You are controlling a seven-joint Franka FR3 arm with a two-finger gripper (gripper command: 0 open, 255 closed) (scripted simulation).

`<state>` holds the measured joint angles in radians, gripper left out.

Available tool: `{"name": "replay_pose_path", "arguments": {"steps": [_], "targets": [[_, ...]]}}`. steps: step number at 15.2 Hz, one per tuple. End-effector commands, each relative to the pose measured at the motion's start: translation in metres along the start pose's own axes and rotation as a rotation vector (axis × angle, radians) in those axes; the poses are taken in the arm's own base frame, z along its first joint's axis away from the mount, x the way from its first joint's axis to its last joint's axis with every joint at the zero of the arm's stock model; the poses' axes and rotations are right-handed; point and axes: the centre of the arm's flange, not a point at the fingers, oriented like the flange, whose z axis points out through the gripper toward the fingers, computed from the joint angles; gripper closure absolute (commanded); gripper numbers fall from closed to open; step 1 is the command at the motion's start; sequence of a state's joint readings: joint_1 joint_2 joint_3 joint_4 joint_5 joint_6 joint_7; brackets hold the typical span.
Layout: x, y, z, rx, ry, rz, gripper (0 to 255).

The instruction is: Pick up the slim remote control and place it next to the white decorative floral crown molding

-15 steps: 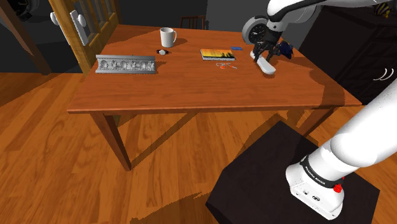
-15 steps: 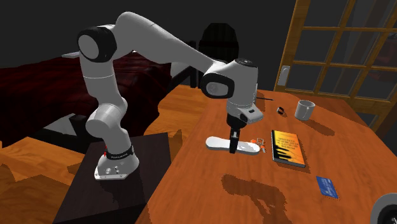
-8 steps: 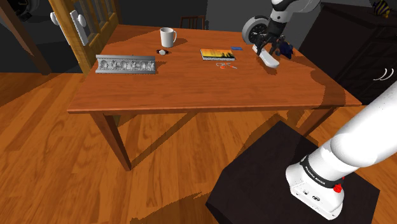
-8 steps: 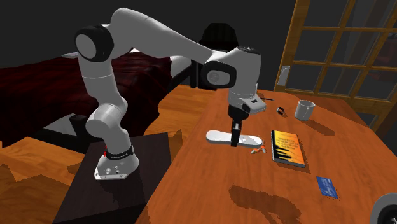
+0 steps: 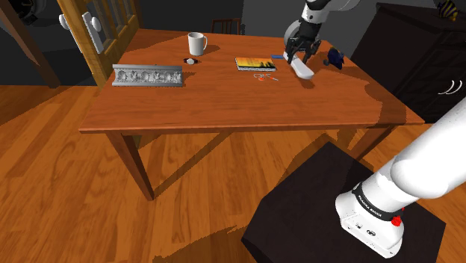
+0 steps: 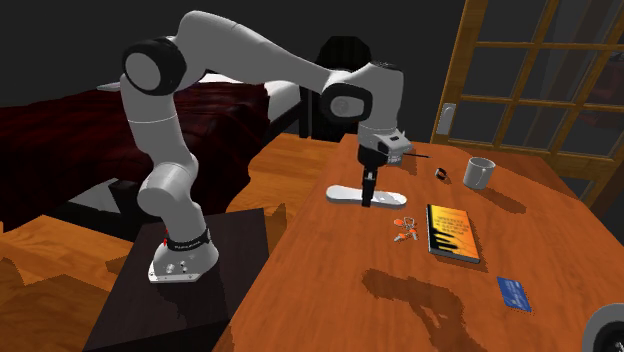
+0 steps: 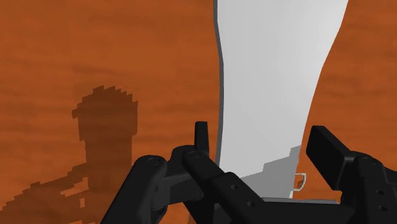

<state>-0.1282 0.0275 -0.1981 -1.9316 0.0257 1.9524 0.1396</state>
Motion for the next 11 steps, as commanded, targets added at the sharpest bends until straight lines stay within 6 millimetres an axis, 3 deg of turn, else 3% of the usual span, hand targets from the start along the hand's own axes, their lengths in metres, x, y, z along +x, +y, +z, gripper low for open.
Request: {"name": "replay_pose_path", "arguments": {"steps": [1,11], "targets": [[-0.003,-0.025,0.001,0.000,0.001,0.002,255],[-0.019,-0.156,0.003,0.000,0.001,0.002,255]]}}
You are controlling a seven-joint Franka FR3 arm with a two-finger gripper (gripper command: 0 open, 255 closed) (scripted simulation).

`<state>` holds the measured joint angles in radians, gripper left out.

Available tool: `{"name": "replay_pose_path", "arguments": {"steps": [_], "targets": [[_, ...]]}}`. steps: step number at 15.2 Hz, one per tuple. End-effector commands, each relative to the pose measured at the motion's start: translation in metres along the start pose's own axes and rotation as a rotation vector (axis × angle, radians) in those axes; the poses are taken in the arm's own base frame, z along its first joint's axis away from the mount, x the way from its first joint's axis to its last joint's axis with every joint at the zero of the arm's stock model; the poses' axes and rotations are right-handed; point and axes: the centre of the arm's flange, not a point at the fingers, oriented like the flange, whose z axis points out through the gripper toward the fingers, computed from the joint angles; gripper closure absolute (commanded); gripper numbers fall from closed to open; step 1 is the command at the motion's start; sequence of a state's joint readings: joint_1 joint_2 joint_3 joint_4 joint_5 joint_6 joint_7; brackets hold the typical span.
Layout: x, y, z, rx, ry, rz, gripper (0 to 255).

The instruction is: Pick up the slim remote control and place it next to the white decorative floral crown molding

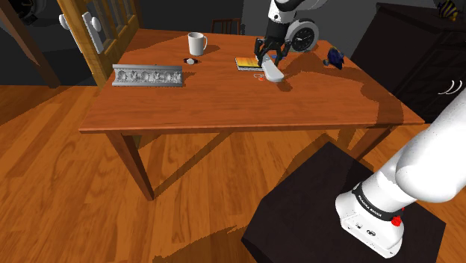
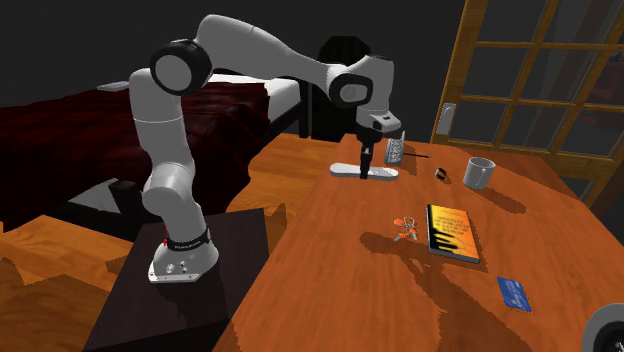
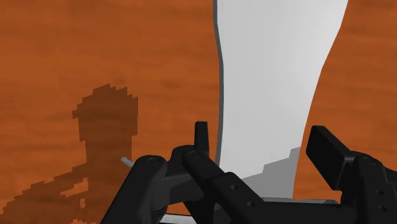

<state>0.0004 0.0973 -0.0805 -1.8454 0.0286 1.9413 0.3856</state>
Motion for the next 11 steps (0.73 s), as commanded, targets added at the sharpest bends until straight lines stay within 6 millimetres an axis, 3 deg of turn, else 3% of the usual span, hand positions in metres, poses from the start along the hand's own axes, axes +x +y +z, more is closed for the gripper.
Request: {"name": "replay_pose_path", "arguments": {"steps": [1,11], "targets": [[-0.004,-0.026,0.000,0.000,0.000,0.001,255],[-0.020,-0.157,0.002,0.000,0.000,0.001,255]]}}
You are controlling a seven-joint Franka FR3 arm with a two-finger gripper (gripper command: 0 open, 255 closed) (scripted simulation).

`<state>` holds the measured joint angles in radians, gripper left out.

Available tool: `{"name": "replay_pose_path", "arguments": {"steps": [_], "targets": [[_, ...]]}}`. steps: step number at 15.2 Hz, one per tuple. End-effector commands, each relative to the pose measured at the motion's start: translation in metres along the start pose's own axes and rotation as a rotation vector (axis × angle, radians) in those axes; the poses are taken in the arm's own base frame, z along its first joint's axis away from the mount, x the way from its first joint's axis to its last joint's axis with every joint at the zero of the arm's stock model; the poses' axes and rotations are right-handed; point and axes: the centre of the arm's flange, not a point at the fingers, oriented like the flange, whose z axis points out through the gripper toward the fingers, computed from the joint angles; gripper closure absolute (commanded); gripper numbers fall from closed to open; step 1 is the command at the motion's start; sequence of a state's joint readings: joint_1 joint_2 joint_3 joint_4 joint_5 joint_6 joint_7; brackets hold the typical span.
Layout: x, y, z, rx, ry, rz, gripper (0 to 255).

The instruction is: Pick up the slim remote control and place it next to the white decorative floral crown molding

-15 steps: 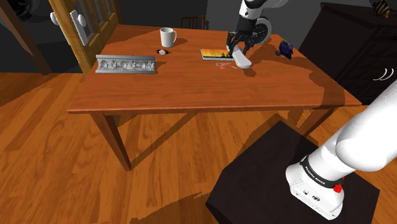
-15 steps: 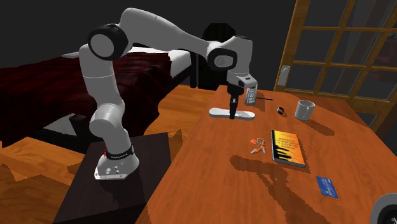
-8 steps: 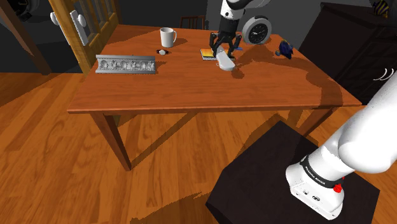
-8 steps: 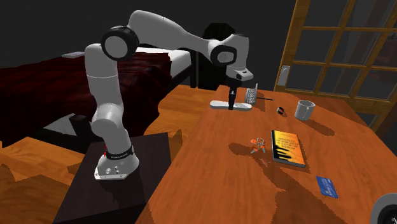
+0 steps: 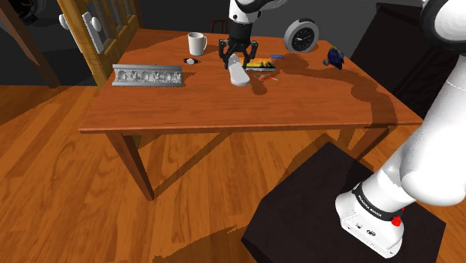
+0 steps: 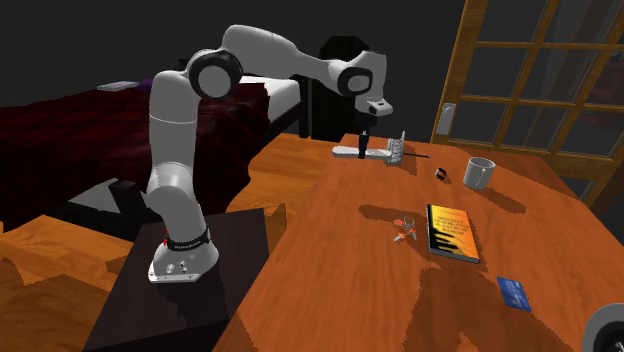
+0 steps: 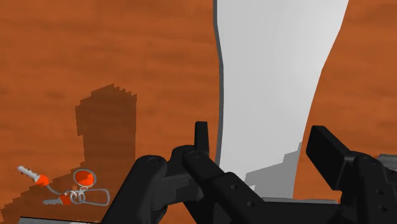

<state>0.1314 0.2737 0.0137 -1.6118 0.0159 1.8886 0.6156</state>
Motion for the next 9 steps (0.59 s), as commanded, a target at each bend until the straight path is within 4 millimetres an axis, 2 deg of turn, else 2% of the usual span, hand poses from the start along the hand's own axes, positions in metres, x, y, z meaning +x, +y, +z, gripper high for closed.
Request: {"name": "replay_pose_path", "arguments": {"steps": [1,9], "targets": [[-0.003,-0.025,-0.003,0.000,0.000,0.001,255],[-0.016,-0.130,-0.001,0.000,0.000,0.001,255]]}}
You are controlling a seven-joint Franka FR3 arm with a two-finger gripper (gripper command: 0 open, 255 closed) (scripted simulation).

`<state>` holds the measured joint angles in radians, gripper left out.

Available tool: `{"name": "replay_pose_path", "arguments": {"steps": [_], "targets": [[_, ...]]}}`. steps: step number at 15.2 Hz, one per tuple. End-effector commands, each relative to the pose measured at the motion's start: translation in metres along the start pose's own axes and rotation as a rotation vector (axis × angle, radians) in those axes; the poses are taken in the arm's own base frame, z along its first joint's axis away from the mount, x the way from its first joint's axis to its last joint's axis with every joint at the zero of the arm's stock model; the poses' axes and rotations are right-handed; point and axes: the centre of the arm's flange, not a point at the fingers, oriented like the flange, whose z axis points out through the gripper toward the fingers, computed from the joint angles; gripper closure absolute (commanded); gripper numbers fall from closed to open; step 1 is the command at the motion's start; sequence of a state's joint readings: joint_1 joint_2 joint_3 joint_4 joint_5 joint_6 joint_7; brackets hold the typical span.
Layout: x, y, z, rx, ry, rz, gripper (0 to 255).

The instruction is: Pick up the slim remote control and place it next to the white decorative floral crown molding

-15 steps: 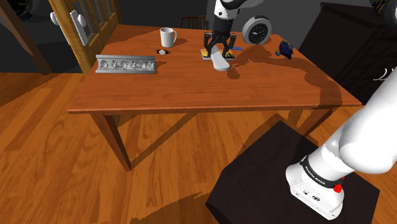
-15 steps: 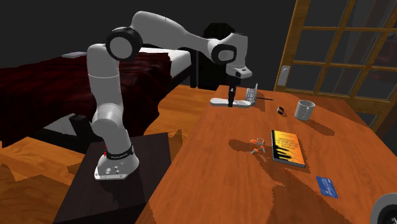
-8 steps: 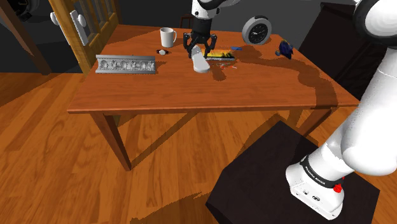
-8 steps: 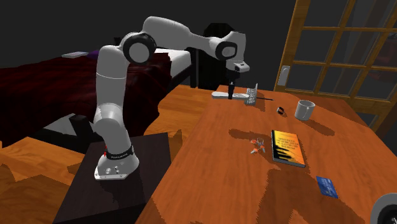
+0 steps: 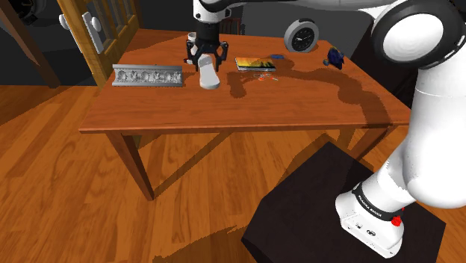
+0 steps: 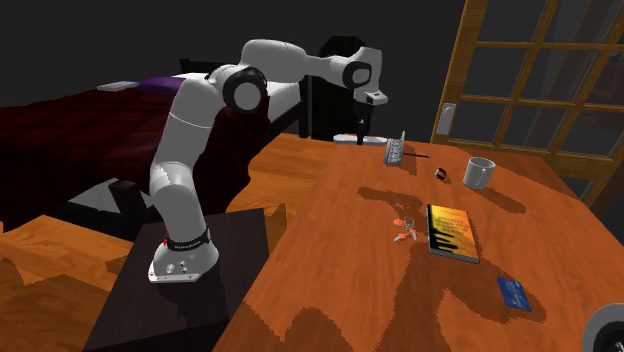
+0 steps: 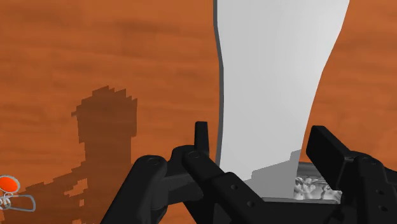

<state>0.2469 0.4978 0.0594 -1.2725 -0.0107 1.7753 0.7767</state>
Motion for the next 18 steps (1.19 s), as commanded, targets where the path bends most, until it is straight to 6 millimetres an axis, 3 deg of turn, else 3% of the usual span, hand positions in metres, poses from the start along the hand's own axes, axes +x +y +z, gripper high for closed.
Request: {"name": "replay_pose_path", "arguments": {"steps": [1,5,6,18], "targets": [[-0.001,-0.028,-0.001,0.001,0.000,0.002,255],[-0.007,-0.081,0.000,0.001,0.000,0.002,255],[-0.008,-0.085,0.000,0.001,0.000,0.002,255],[-0.007,-0.084,0.063,0.001,0.000,0.002,255]]}}
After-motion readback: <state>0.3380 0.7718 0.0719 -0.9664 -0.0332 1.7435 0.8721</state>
